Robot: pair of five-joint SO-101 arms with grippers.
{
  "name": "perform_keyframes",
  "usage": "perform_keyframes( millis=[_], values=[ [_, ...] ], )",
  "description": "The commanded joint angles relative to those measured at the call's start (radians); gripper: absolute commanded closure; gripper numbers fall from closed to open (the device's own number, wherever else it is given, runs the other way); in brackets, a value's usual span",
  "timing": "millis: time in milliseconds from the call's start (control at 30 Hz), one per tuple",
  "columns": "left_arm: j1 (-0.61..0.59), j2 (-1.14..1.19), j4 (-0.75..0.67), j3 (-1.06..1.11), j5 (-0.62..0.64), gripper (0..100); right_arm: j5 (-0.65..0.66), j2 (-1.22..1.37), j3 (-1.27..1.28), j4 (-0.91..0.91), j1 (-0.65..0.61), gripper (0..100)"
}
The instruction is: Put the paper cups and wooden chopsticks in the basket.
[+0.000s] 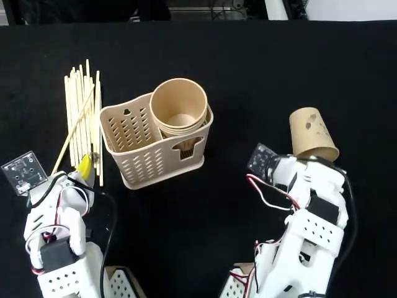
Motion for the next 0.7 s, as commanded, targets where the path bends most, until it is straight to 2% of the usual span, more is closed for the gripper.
perform_keyframes(
  millis=[0, 133, 367, 433, 567, 667],
  values=[
    [0.01, -0.008, -0.02, -0.005, -0.002, 73, -0.107, -0.021, -0.077, -0.012, -0.017, 98.6],
    [0.01, -0.008, -0.018, -0.005, -0.002, 73, -0.175, -0.021, -0.15, 0.06, -0.017, 98.8],
    [0.01, -0.008, -0.017, -0.005, -0.002, 73, -0.169, -0.012, -0.366, 0.417, -0.061, 98.4],
    [0.01, -0.008, -0.015, -0.005, -0.002, 73, -0.052, -0.012, -0.381, 0.483, -0.058, 91.3],
    [0.012, -0.008, -0.015, -0.005, -0.021, 73, -0.005, -0.01, -0.384, 0.496, -0.023, 69.7],
    [0.042, -0.008, -0.011, -0.004, -0.035, 73, 0.091, 0.008, -0.348, 0.482, -0.011, 62.9]
  ],
)
